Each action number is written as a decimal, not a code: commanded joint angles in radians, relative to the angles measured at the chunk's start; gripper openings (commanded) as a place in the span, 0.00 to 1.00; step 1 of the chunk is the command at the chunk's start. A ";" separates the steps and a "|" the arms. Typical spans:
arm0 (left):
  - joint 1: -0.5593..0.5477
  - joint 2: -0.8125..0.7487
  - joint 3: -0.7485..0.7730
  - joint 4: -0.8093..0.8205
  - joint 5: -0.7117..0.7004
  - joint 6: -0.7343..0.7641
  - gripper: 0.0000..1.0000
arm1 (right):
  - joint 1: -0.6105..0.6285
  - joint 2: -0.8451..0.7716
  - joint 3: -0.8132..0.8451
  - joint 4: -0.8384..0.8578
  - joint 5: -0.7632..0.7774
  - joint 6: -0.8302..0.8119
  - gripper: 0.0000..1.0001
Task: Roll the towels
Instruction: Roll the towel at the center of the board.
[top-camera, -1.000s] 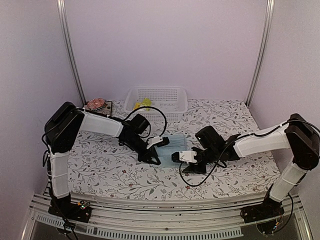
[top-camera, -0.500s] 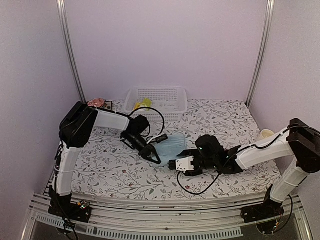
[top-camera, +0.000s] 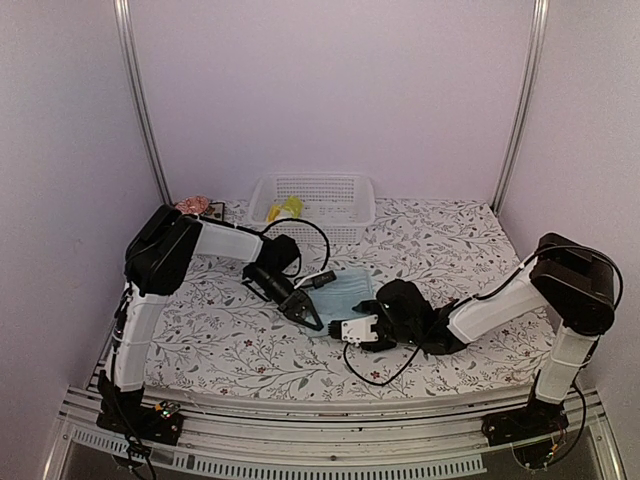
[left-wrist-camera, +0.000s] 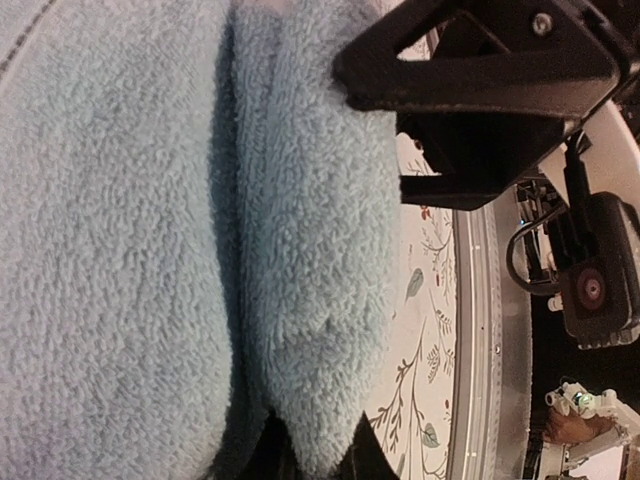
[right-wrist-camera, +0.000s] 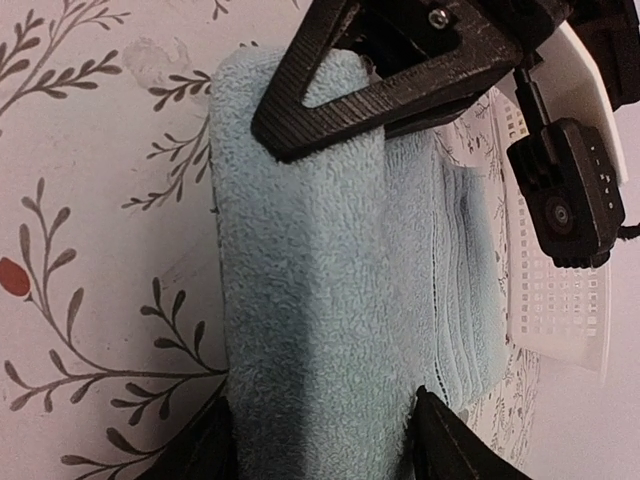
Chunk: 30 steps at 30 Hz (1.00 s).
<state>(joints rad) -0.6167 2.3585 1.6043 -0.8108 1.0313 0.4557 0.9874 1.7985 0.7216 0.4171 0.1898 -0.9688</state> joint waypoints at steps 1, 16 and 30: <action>0.004 0.054 -0.004 -0.055 -0.065 0.014 0.00 | 0.005 0.061 0.029 0.019 0.055 0.013 0.59; 0.021 -0.113 -0.076 0.085 -0.210 -0.016 0.50 | -0.007 0.066 0.175 -0.318 -0.101 0.179 0.05; 0.003 -0.631 -0.496 0.557 -0.489 -0.005 0.97 | -0.079 0.075 0.310 -0.647 -0.425 0.313 0.05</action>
<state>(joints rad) -0.6083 1.8492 1.2221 -0.4820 0.6407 0.4377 0.9329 1.8545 0.9924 -0.0433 -0.0677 -0.7250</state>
